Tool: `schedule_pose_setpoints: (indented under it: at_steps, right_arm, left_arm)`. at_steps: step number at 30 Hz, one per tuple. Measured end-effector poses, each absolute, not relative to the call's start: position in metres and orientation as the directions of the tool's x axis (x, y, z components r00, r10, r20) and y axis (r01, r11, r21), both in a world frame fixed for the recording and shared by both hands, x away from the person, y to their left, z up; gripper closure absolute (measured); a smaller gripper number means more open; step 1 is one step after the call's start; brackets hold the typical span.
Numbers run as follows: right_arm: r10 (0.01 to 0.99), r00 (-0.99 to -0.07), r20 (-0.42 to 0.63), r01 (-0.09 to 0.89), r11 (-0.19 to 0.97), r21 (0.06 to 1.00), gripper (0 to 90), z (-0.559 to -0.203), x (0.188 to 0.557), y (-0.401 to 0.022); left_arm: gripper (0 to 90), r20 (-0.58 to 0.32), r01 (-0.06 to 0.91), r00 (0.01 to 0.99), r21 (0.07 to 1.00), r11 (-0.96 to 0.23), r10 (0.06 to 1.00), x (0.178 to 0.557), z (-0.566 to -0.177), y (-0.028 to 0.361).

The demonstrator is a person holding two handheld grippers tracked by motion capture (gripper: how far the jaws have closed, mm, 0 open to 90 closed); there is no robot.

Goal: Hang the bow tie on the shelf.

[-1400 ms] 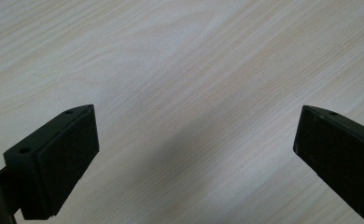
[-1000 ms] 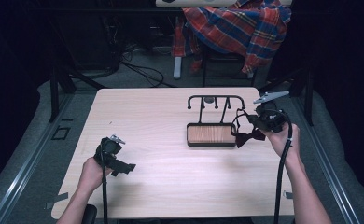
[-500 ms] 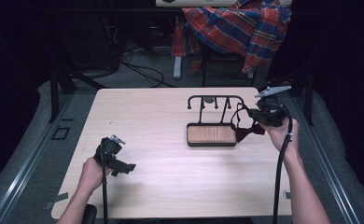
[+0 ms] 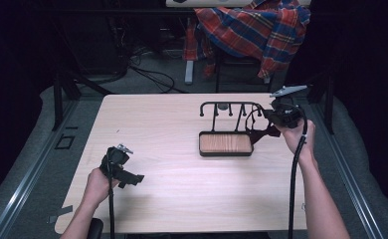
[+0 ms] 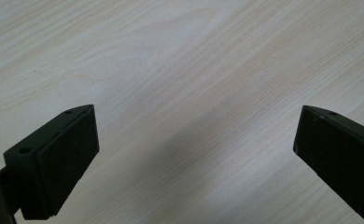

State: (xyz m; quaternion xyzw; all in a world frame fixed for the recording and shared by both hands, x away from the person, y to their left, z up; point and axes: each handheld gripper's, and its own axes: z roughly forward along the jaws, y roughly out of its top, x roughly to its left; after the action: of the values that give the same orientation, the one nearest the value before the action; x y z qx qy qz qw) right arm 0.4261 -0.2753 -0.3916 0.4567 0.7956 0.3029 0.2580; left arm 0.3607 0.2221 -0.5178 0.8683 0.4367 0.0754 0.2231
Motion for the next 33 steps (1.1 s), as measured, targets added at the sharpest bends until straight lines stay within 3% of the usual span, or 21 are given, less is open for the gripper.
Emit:
schedule_pose_setpoints:
  at_steps: [33]
  right_arm:
    - [0.902,-0.43,-0.038,0.65,0.339,0.68,88.2,-0.435,0.449,-0.286]
  left_arm:
    - [0.2,-0.061,0.726,0.61,0.442,-0.527,0.79,0.361,-0.519,0.223]
